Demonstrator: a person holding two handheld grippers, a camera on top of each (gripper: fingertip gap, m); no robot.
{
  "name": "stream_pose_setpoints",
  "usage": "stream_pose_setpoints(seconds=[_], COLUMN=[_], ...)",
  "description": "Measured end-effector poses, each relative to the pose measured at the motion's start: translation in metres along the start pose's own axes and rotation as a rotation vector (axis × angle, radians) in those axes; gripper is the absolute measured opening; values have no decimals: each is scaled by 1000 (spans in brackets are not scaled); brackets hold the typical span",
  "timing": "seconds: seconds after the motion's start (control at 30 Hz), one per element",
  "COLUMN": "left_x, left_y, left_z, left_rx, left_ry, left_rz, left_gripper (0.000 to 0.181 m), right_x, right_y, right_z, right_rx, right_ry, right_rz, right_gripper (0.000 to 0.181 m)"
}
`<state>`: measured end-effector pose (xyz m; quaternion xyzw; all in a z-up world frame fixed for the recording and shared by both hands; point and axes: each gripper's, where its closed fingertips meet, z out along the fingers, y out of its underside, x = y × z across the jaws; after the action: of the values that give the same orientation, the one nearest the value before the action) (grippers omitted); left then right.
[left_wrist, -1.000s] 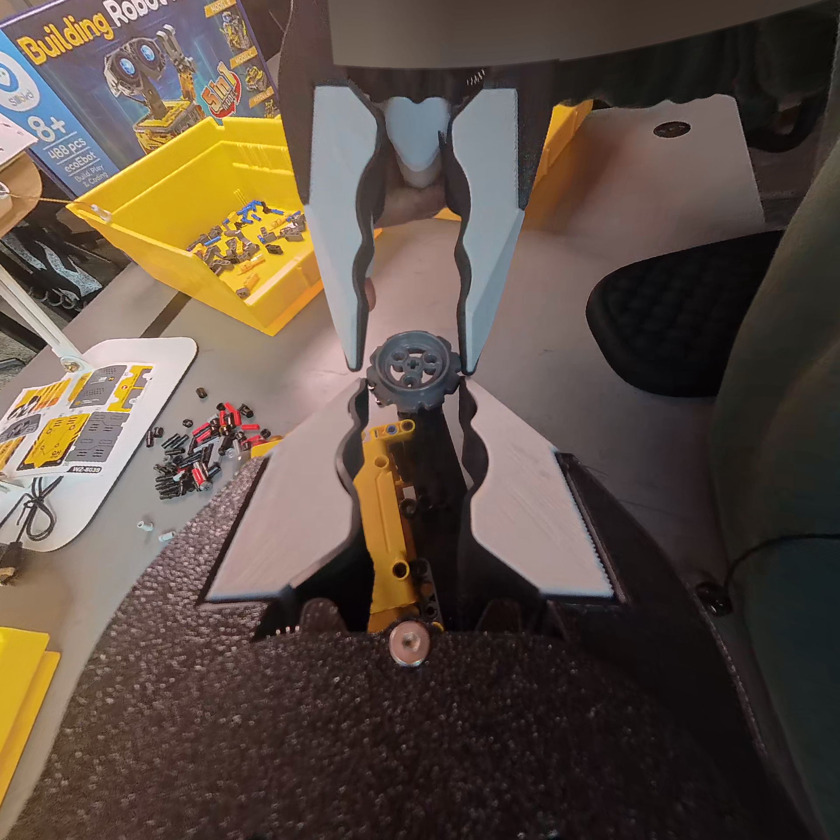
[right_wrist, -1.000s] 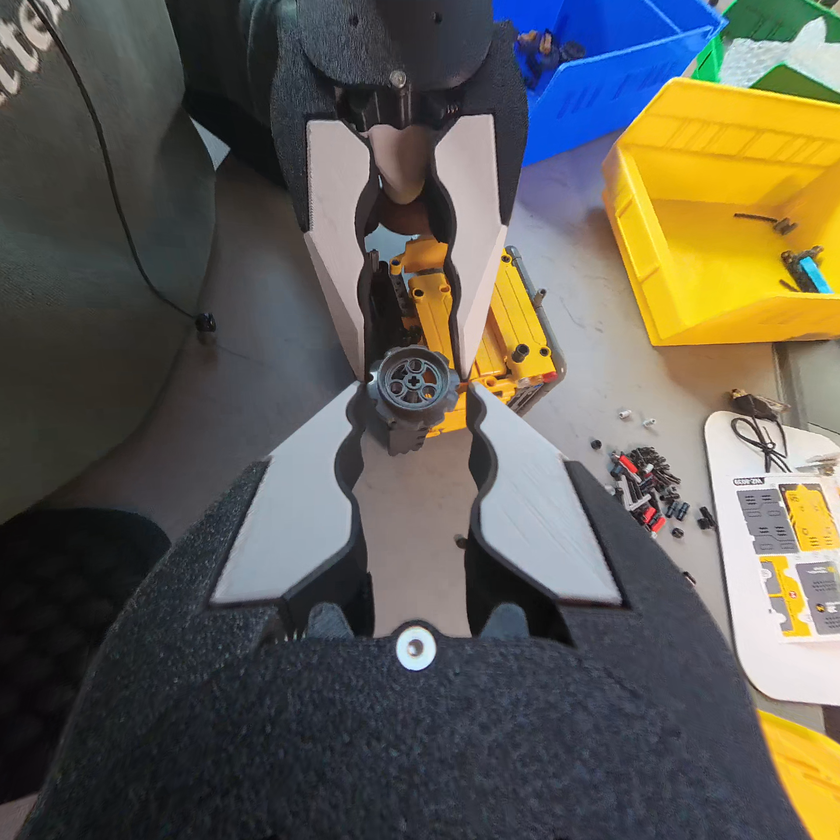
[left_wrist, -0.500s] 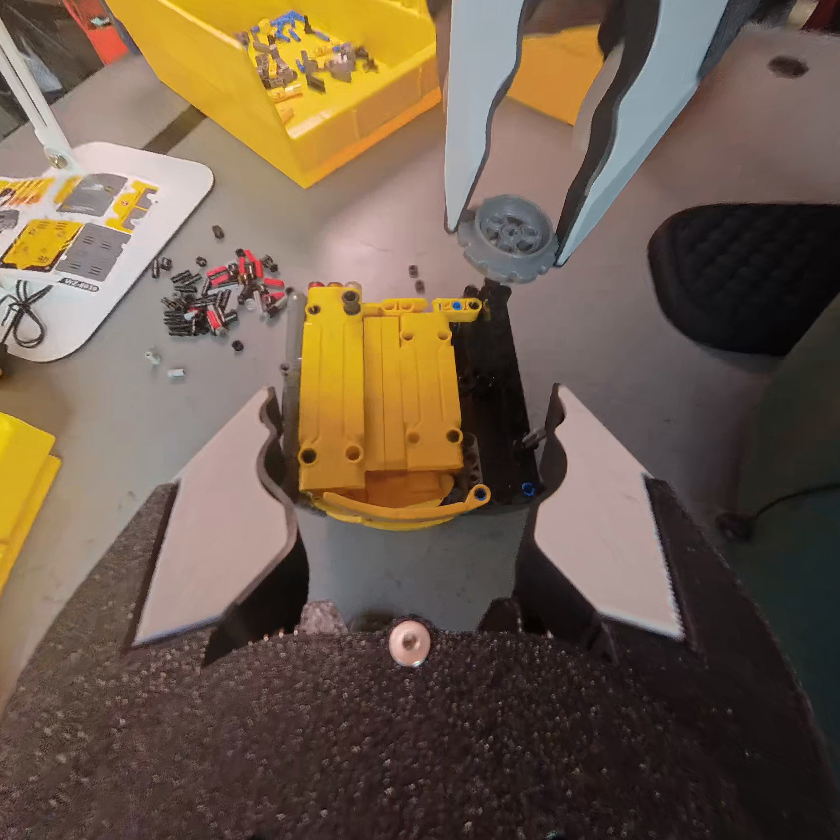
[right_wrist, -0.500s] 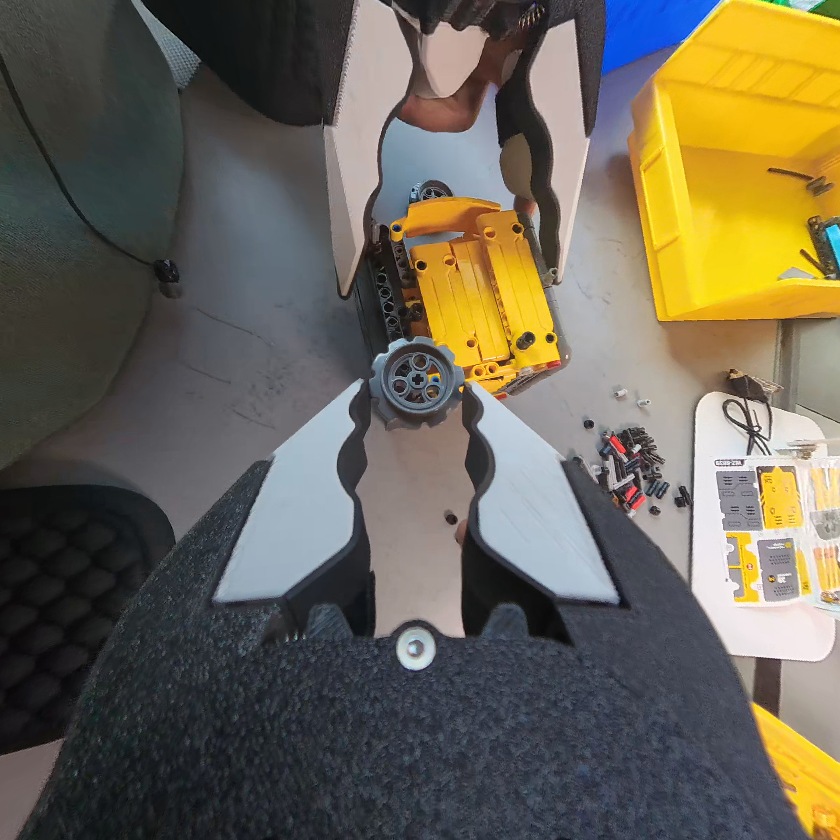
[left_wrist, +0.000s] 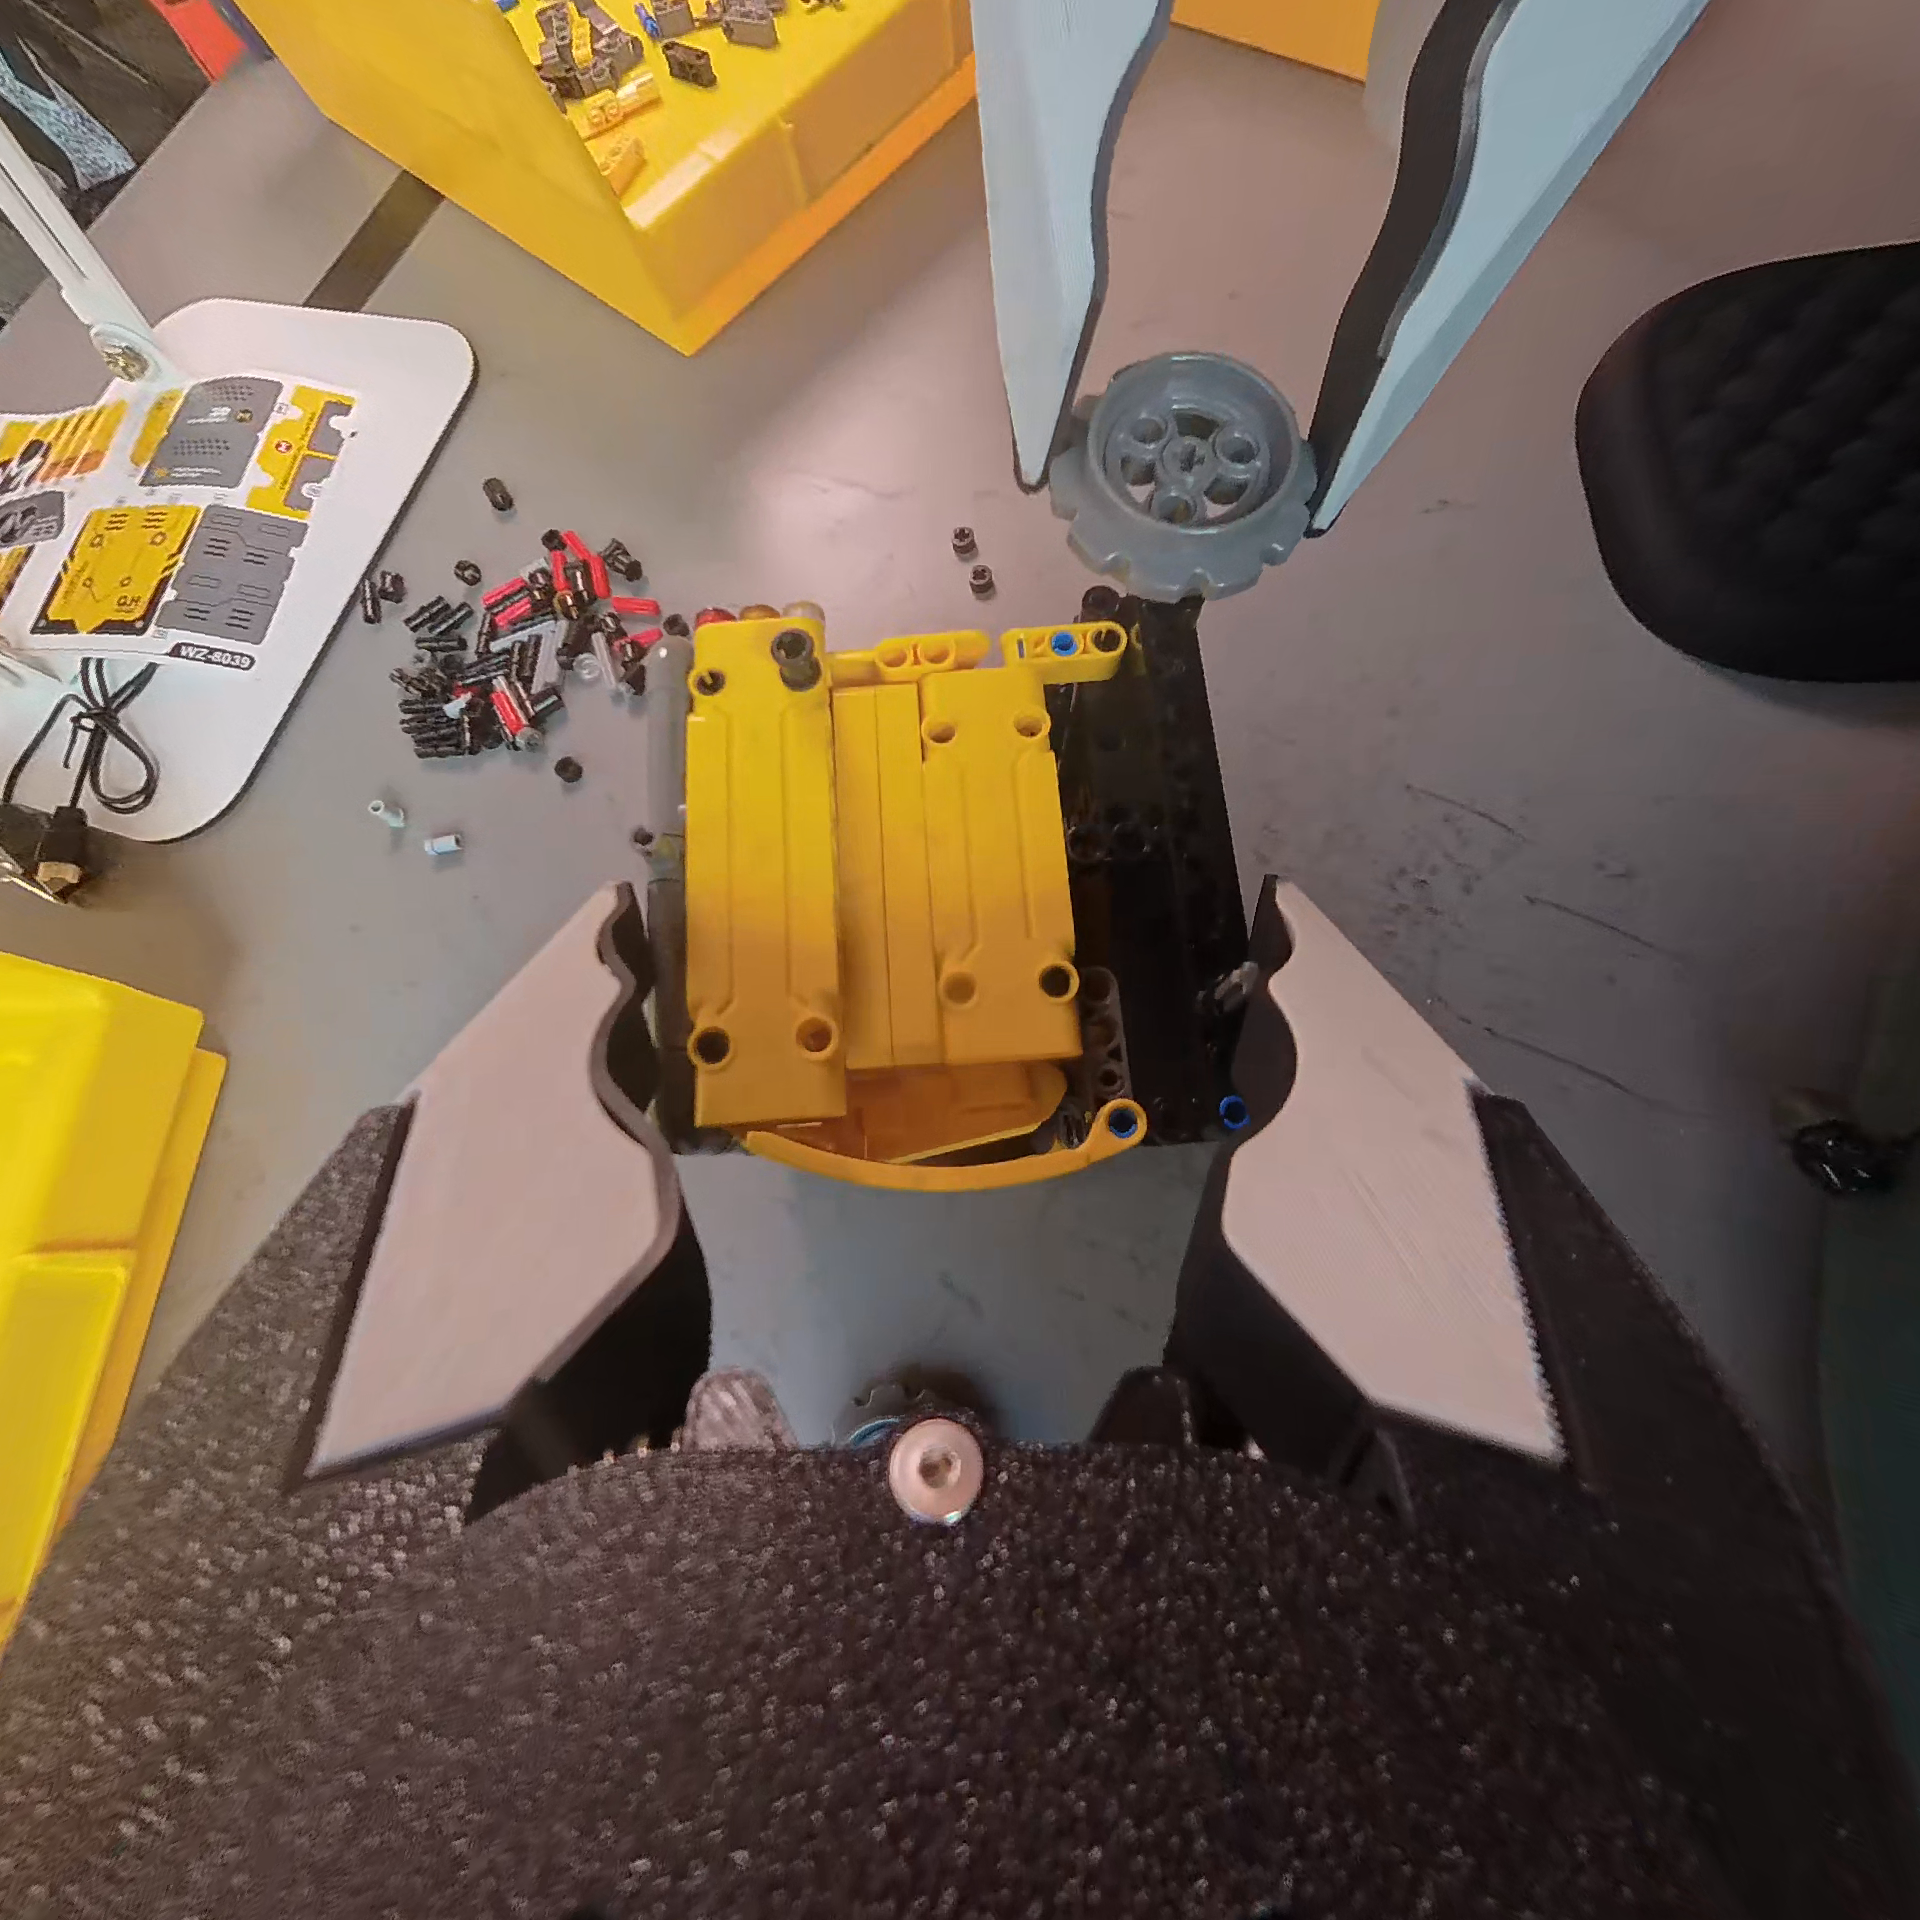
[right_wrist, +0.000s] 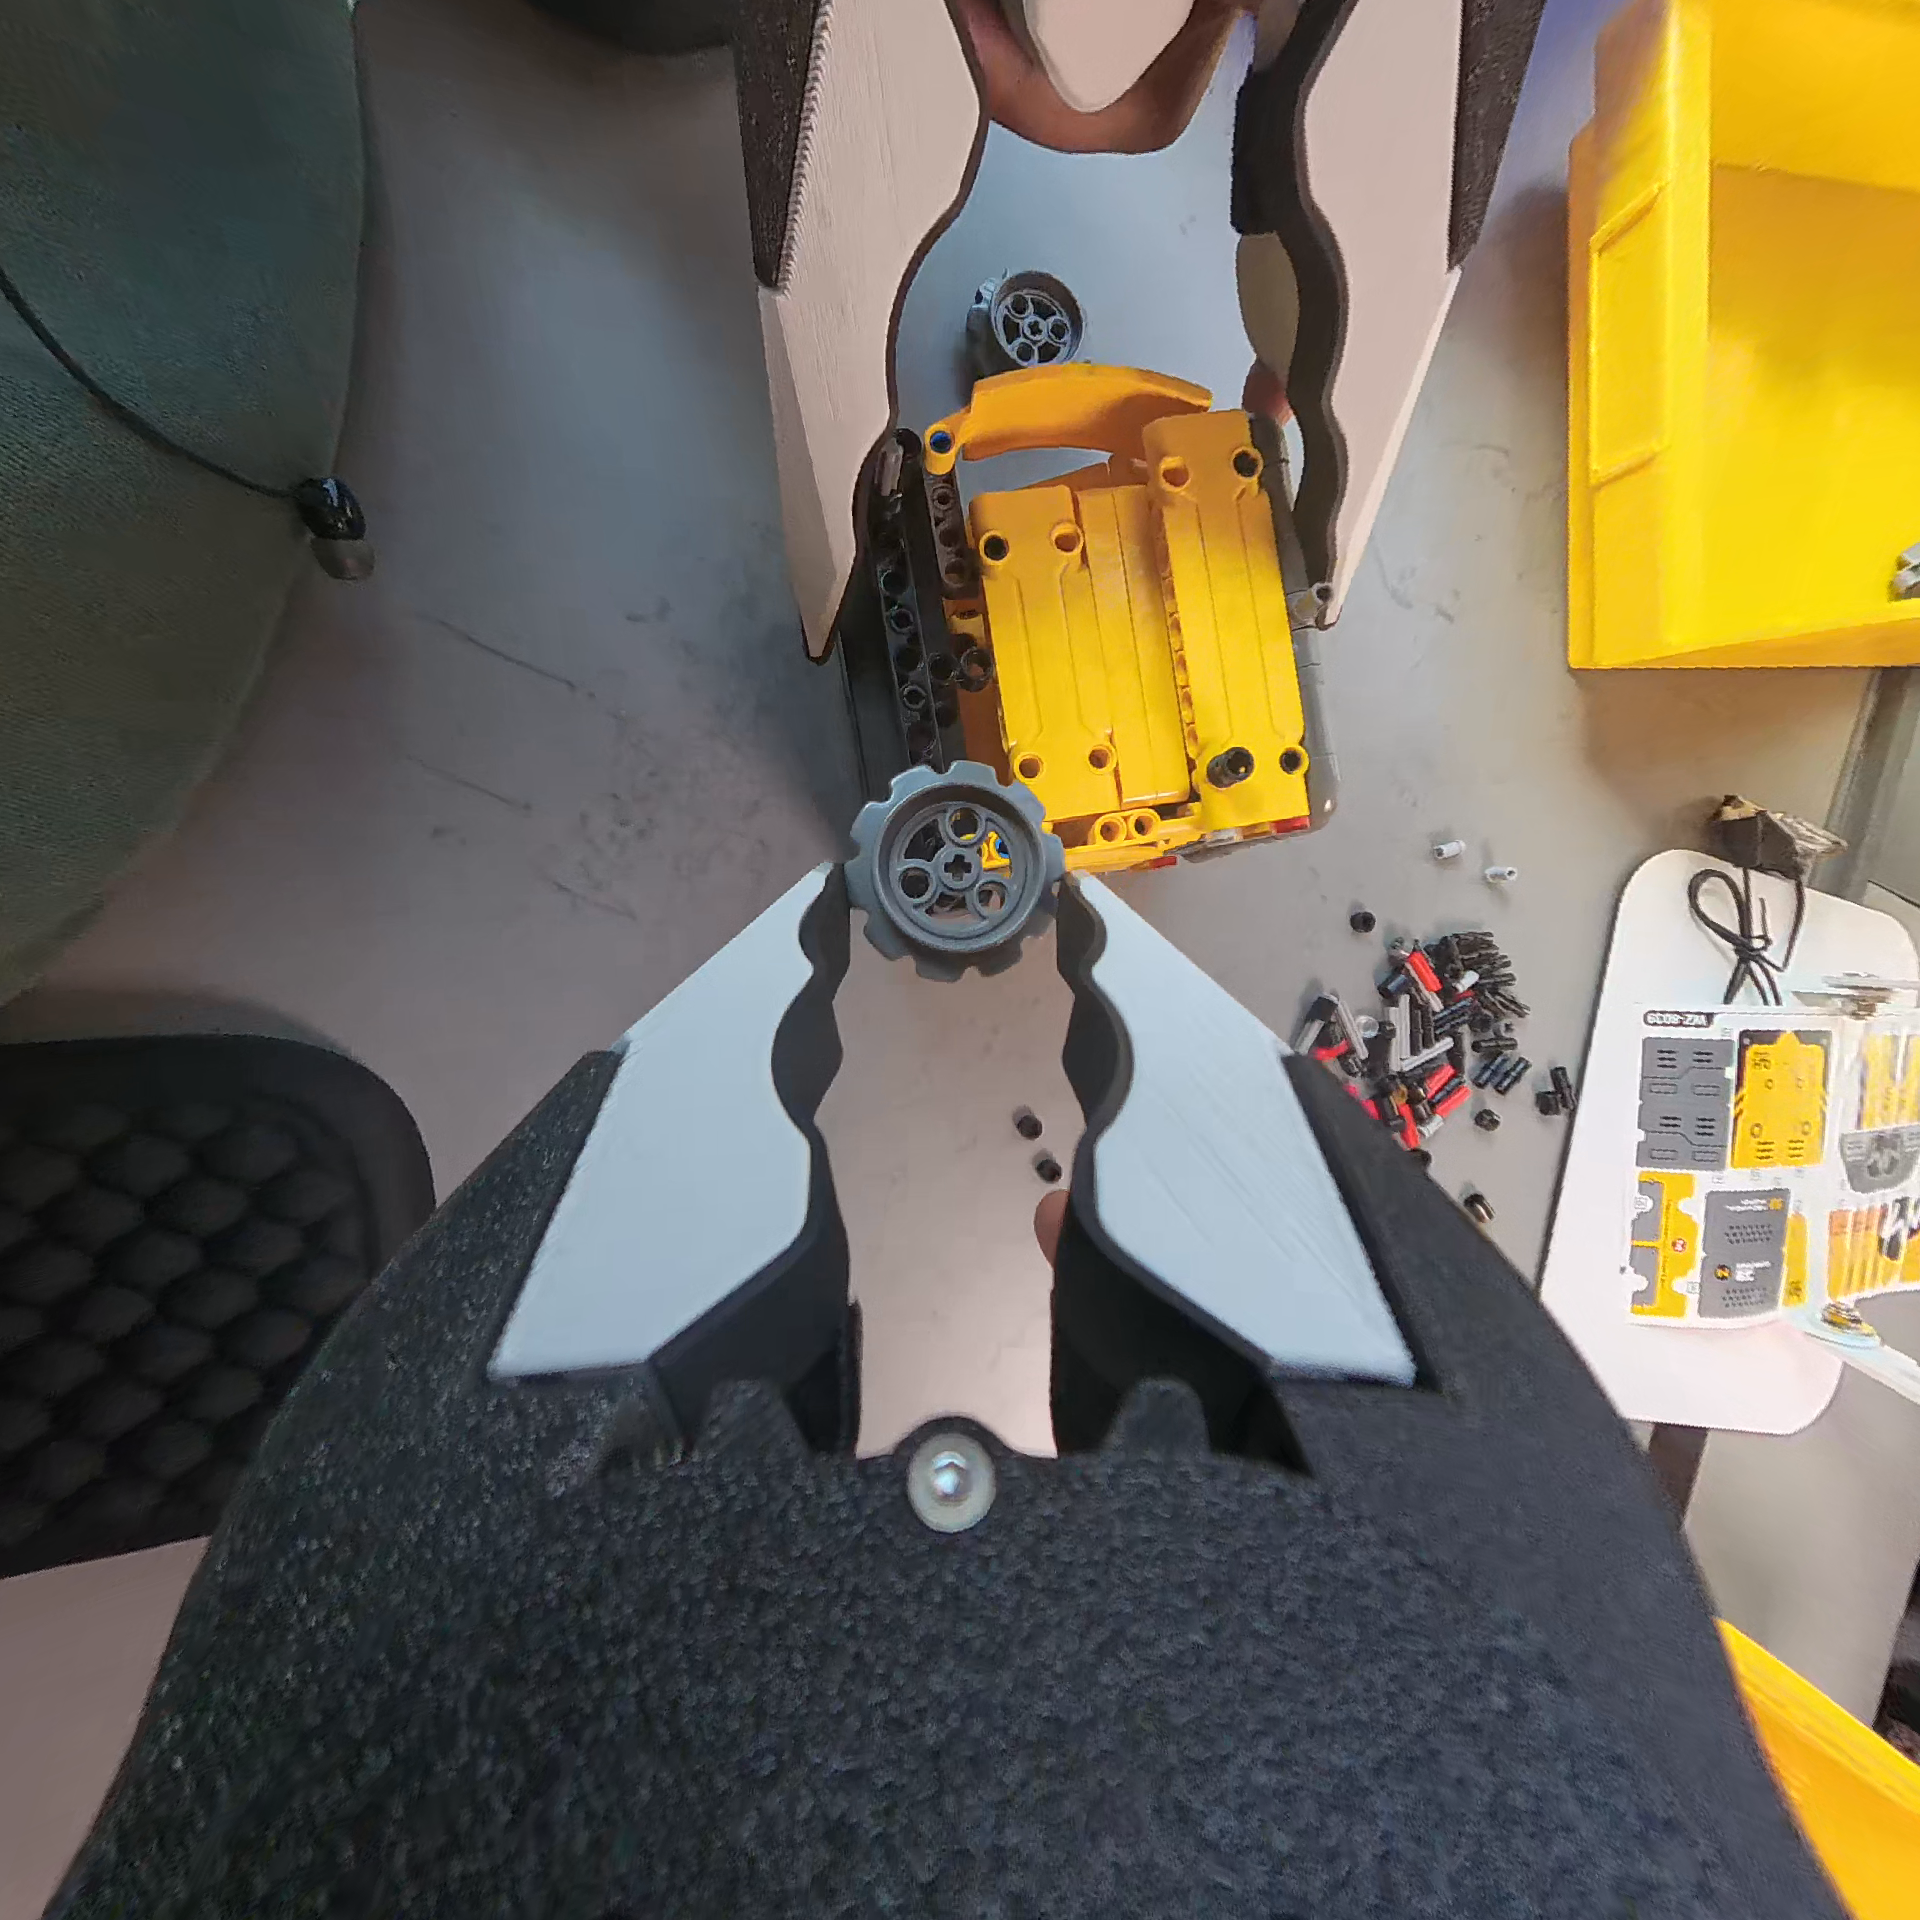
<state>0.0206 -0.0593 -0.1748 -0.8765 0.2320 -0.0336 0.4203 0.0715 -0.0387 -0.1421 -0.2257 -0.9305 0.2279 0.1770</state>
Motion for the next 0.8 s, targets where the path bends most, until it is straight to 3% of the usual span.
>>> stream_pose_setpoints(seconds=[0.4,0.67,0.8], left_x=[-2,-2,-2], left_y=[0,-1,-1], left_z=[0,0,-1], left_rx=[17,18,19], left_ry=[2,6,11], left_rz=[-4,8,17], left_gripper=[112,113,113], right_x=[2,3,1], right_y=[2,4,-6], right_z=[4,5,-4], right_rx=[-80,-135,-85], right_ry=[-50,0,-73], right_rz=[-12,-37,60], right_gripper=[40,41,49])
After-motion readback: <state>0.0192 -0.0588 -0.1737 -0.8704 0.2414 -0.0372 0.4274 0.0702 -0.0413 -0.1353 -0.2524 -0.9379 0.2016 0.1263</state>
